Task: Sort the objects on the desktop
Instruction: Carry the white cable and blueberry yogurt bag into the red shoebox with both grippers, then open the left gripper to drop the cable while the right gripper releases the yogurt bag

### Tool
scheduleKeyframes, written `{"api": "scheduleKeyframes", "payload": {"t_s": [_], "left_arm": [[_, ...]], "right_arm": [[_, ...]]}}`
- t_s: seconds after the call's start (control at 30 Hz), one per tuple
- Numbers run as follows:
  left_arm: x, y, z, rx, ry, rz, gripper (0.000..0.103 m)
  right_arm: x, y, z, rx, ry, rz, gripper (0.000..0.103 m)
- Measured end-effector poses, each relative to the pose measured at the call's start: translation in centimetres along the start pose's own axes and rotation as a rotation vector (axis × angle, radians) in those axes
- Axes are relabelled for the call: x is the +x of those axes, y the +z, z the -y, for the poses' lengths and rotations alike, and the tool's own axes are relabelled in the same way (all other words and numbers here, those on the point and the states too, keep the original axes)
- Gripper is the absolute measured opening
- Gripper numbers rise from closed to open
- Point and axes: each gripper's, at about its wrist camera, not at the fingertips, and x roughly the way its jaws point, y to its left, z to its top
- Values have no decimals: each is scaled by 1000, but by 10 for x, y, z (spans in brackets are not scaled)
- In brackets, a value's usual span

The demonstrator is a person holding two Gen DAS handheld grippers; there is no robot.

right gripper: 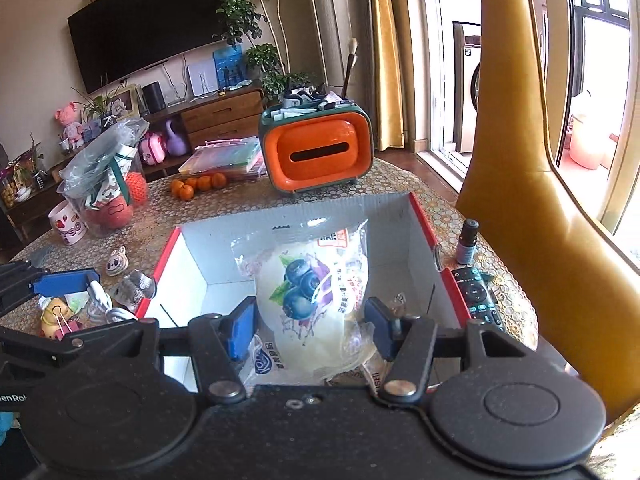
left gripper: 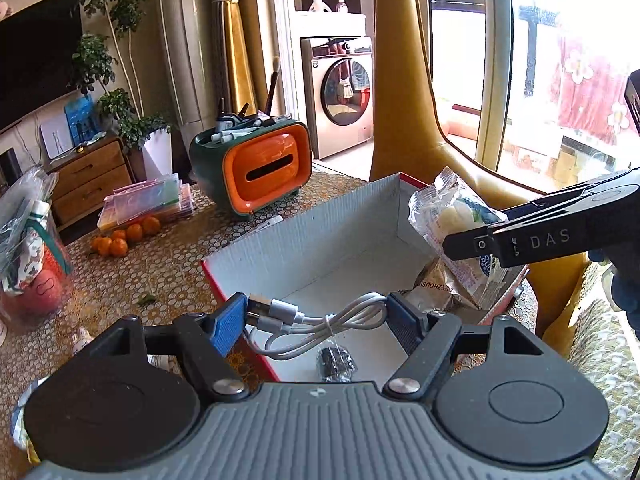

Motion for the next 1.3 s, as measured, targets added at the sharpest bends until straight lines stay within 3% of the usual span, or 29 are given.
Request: {"api": "scheduleKeyframes", "payload": {"t_s": [0.2, 0.63, 1.07, 1.3], "left_arm": [[35, 13, 8, 38, -10, -42, 75], [111, 20, 7, 36, -16, -228, 75], [153, 13, 10, 39, -66, -416, 75], [156, 12, 11, 42, -73, -453, 75]], "right_arm": [[22, 9, 14, -6, -18, -34, 58], [81, 20, 27, -32, -71, -139, 58], [124, 23, 13, -138, -117, -284, 58], [128, 25, 10, -150, -122, -305, 61]]}}
